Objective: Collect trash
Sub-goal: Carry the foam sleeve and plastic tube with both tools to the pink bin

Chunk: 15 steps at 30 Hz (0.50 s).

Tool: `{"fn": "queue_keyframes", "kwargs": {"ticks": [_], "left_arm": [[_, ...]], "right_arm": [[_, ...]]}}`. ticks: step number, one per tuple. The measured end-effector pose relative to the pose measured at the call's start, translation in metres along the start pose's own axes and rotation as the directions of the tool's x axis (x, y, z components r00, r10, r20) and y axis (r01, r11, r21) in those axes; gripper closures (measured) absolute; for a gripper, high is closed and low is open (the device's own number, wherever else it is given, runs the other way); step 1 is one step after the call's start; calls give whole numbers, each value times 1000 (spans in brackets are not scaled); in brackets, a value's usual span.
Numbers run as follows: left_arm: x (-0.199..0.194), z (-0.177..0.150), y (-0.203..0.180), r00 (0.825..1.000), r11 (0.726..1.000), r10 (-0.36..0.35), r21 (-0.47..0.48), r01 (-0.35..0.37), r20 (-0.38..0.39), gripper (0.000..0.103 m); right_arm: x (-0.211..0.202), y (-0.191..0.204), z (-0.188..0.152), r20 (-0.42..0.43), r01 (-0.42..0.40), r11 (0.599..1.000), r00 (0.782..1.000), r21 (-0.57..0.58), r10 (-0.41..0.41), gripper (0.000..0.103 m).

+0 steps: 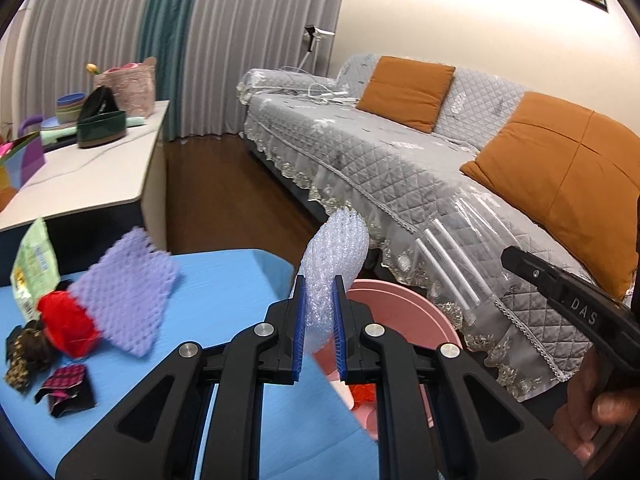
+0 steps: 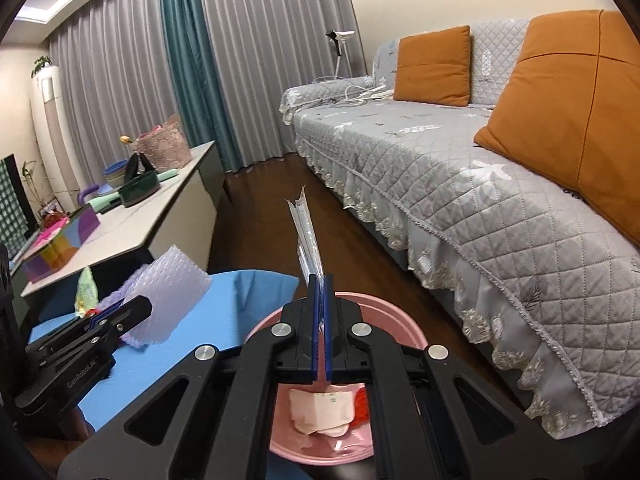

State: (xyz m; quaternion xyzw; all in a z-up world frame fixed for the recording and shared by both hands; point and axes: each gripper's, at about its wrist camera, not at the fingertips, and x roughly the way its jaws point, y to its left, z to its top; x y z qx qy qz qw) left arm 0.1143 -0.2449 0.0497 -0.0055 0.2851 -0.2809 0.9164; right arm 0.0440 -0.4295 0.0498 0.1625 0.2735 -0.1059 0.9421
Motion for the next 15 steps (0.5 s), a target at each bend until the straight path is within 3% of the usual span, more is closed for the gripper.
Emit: {"fn": "queue_keyframes", "kwargs": {"ticks": [15], "left_arm": [[51, -11, -27, 995, 998, -51, 31, 54, -85, 91]], "right_arm": [[22, -20, -3, -32, 81, 996, 996, 24, -80, 101]]}}
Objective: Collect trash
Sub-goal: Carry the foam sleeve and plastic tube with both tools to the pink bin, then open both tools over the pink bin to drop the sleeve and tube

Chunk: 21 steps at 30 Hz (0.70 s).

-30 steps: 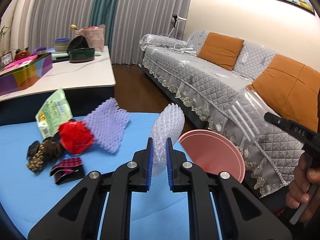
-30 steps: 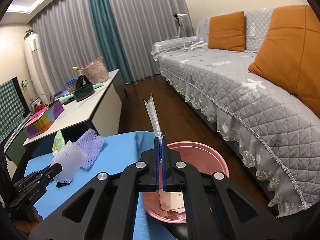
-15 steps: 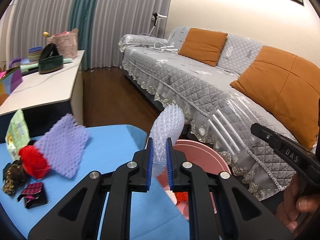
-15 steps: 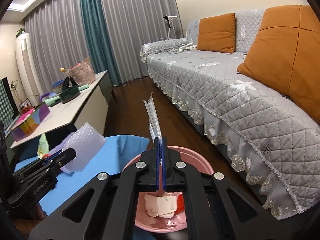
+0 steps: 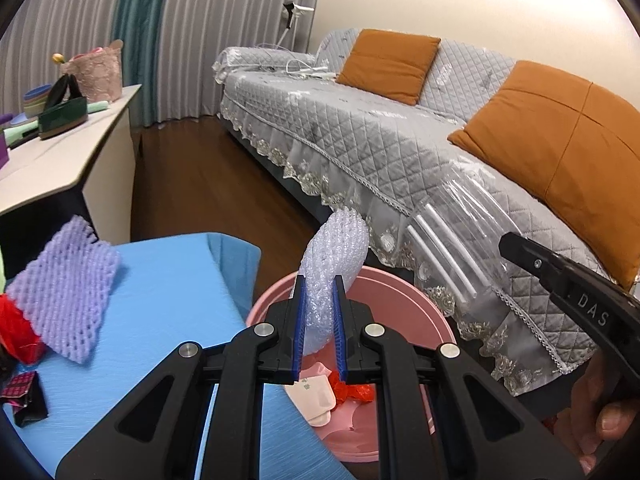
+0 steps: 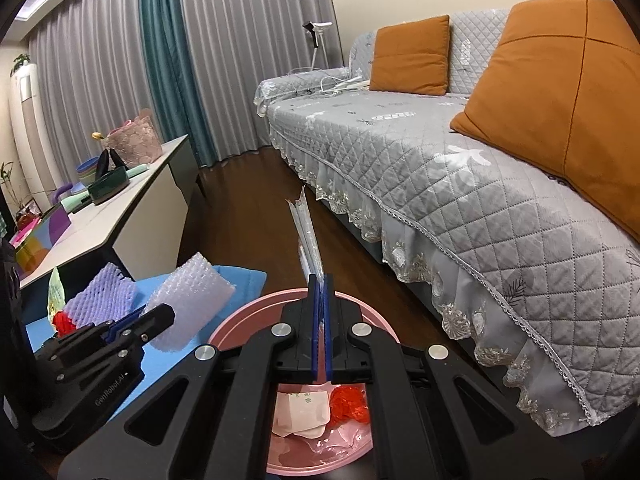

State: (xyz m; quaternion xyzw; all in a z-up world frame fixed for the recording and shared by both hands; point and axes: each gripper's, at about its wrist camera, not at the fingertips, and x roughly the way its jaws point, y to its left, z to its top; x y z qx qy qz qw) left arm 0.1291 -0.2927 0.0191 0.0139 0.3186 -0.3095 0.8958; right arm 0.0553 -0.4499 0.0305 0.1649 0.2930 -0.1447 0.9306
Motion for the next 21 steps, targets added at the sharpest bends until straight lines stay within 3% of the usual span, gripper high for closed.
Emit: {"fn": "queue_keyframes", "kwargs": {"ticks": [5, 6, 7, 8, 10, 11, 21], "left_arm": [[6, 1, 1, 1000, 1000, -2, -4, 2, -21, 88], [7, 0, 2, 1000, 1000, 1, -7, -2, -27, 76], [6, -1, 5, 1000, 1000, 4, -16, -4, -28, 62], [6, 0, 6, 1000, 1000, 5, -22, -6, -25, 60], [3, -2, 10, 1000, 1000, 15, -27, -16, -24, 60], [1, -3, 12, 1000, 999, 19, -31, -19, -22, 60], [-43, -9, 34, 998, 998, 54, -43, -53, 14, 60]], "right_arm": [[6, -5, -1, -25, 16, 1000, 1000, 19, -15, 97], [8, -5, -2, -35, 21, 999, 999, 24, -21, 95], [9, -7, -2, -42, 22, 999, 999, 31, -21, 89], [10, -9, -3, -47, 23, 999, 999, 40, -21, 85], [10, -10, -3, -49, 35, 998, 998, 49, -33, 61], [10, -11, -4, -48, 38, 998, 998, 52, -36, 58], [6, 1, -5, -31, 29, 999, 999, 26, -28, 56]]}}
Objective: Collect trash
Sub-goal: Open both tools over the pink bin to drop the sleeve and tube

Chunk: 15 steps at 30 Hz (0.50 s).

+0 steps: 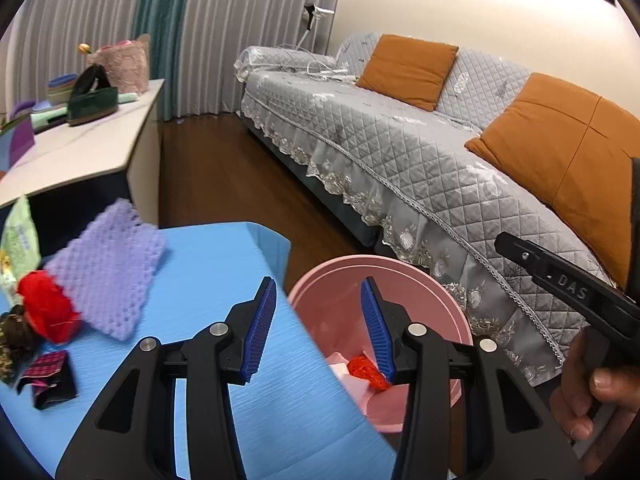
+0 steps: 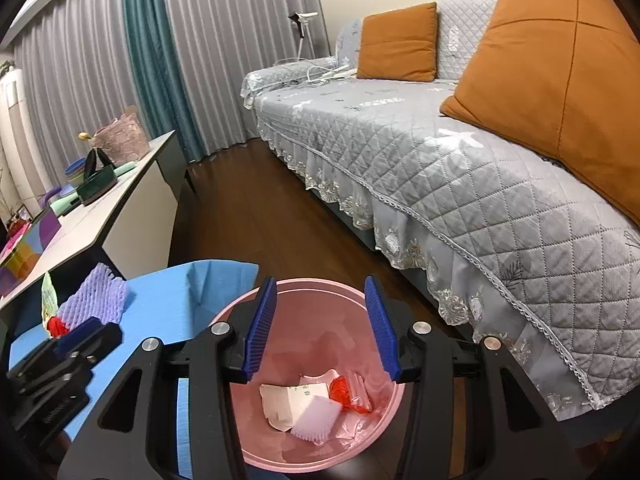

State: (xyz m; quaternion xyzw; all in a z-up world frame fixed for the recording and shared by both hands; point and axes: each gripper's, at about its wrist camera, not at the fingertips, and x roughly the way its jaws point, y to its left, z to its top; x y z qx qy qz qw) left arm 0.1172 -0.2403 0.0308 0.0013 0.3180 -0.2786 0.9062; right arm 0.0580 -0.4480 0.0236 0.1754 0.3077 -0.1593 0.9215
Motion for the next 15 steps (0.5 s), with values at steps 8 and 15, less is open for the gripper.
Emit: {"fn": "queue_keyframes", "kwargs": {"ticks": [8, 15], "left_arm": [[-42, -7, 20, 999, 999, 37, 13, -38, 35, 60], [-77, -15, 48, 995, 997, 77, -11, -76, 60, 60]], "right_arm": [[-11, 24, -5, 15, -32, 998, 999, -59, 33, 56], [-26, 46, -10, 32, -69, 992, 997, -108, 72, 56]]}}
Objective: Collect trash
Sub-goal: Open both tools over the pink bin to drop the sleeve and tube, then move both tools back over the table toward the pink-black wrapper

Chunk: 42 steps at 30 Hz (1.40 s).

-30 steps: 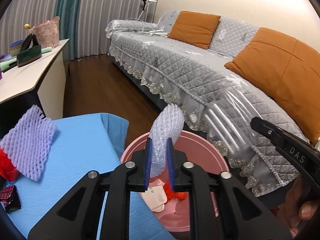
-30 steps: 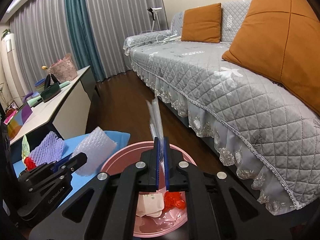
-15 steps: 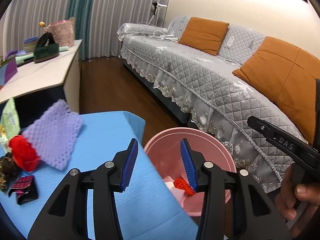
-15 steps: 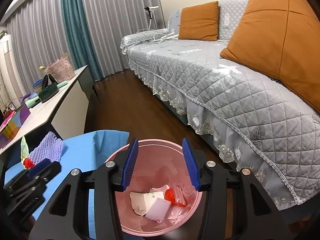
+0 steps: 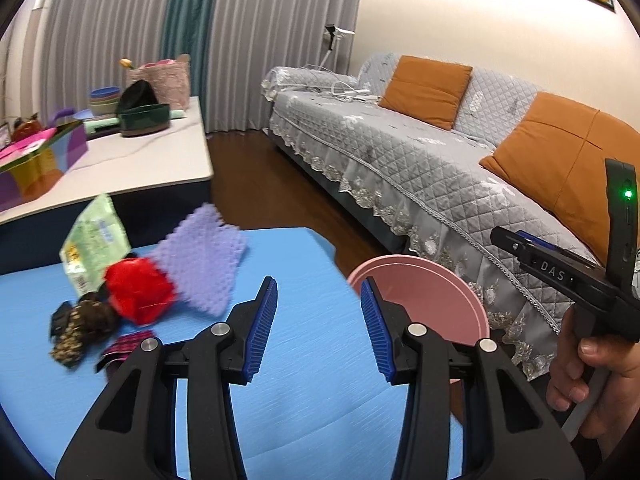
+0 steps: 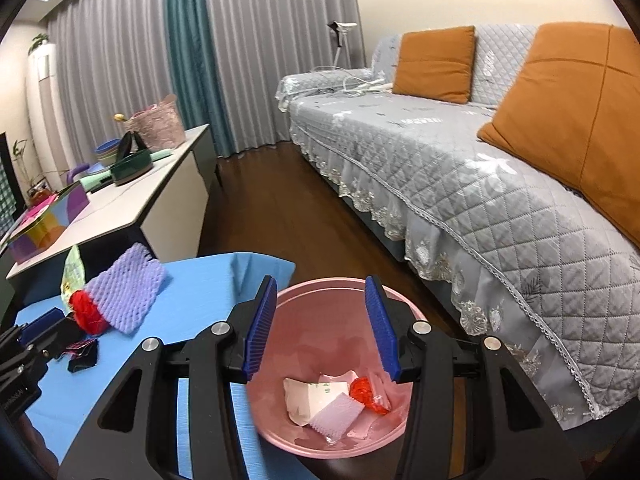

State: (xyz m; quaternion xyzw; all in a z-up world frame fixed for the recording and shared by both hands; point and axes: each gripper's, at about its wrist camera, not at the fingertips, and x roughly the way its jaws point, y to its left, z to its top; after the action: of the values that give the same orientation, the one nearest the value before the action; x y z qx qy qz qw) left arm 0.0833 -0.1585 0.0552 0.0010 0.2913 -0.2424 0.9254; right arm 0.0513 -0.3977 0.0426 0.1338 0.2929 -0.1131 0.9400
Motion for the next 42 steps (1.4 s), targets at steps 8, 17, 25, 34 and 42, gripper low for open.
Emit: {"fn": "queue_keyframes", "kwargs": {"ticks": [8, 17, 25, 34, 42], "left_arm": [[-25, -8, 31, 998, 998, 47, -40, -46, 29, 60], [-38, -26, 67, 993, 990, 114, -89, -110, 41, 63], [-40, -45, 119, 978, 963, 206, -180, -200, 15, 67], [-35, -61, 180, 956, 904, 291, -317, -287, -36, 67], [-21, -64, 170, 979, 939, 201, -280, -200, -26, 67]], "right_arm": [[-12, 33, -5, 16, -45, 996, 999, -78, 47, 56], [-10, 56, -14, -4, -85, 989, 996, -119, 85, 58], [5, 75, -19, -57, -186, 980, 982, -63, 183, 84], [28, 131, -34, -105, -283, 955, 956, -89, 274, 84], [57, 176, -45, -165, -357, 928, 927, -108, 337, 84]]}}
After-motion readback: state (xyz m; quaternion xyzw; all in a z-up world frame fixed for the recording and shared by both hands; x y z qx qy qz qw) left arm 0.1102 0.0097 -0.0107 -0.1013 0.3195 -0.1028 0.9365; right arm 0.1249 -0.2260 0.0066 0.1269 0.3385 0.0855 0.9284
